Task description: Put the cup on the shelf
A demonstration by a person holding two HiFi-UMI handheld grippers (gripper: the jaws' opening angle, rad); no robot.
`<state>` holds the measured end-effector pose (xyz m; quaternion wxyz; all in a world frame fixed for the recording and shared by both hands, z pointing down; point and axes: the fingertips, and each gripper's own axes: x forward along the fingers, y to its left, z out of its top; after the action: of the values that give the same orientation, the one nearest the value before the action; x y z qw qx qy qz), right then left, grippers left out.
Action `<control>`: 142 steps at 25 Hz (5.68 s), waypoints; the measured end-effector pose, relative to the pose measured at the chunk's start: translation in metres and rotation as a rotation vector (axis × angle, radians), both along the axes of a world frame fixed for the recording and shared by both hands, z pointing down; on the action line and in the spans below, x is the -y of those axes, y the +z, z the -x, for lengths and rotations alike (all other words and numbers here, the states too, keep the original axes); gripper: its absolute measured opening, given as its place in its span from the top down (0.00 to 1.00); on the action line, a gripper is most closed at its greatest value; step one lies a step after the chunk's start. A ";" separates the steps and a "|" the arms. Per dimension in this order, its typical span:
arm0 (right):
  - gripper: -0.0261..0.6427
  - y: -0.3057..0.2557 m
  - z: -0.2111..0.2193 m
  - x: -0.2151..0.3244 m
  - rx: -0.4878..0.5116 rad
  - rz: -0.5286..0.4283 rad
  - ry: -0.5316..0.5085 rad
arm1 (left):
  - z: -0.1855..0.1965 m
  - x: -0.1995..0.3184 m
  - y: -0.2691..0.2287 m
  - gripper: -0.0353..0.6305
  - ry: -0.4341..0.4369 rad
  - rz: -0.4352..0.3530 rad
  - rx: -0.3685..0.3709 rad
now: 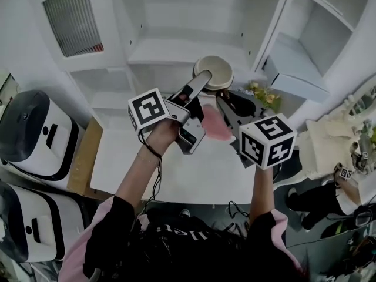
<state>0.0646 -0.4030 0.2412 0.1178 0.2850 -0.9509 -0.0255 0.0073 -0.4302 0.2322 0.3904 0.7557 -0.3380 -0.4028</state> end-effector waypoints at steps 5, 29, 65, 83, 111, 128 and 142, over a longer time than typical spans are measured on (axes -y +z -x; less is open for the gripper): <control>0.82 -0.023 0.008 0.030 -0.026 -0.019 -0.015 | 0.009 0.030 -0.021 0.44 -0.007 0.007 0.003; 0.84 -0.059 0.044 0.134 0.068 0.129 0.141 | 0.047 0.122 -0.030 0.44 0.049 0.311 -0.138; 0.76 -0.029 0.031 0.167 -0.016 0.012 0.359 | 0.048 0.046 -0.027 0.47 0.157 0.094 0.042; 0.76 0.090 0.036 -0.001 0.220 0.096 0.269 | 0.070 -0.074 0.104 0.54 0.119 0.026 0.358; 0.80 0.257 0.059 -0.201 0.111 0.279 0.066 | 0.102 -0.247 0.260 0.84 -0.185 0.168 0.653; 0.88 0.257 0.012 -0.286 0.092 0.245 -0.104 | 0.044 -0.334 0.255 0.87 -0.344 0.156 0.766; 0.88 0.257 -0.015 -0.311 0.091 0.205 -0.101 | 0.017 -0.361 0.257 0.87 -0.331 0.135 0.785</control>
<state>0.0797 -0.0915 0.4980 0.1018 0.2238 -0.9661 0.0790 -0.0094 -0.0691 0.4895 0.2109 0.7601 -0.6029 -0.1191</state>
